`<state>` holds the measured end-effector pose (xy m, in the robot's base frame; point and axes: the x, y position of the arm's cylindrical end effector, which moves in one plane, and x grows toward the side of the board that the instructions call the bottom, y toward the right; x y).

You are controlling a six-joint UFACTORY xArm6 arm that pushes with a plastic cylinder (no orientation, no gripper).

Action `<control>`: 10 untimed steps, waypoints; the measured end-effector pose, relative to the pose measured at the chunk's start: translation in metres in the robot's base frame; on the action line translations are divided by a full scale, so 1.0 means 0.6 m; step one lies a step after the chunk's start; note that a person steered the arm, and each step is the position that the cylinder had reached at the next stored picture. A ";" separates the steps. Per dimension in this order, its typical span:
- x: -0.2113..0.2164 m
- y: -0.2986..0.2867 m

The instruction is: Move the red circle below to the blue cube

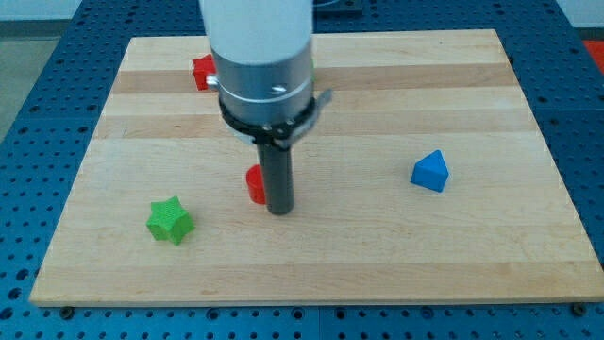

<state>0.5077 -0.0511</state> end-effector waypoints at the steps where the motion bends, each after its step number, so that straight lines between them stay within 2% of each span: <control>1: -0.024 -0.047; 3: -0.044 -0.124; 6: -0.099 0.000; 8: -0.181 0.012; 10: -0.204 0.015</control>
<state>0.3852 -0.0423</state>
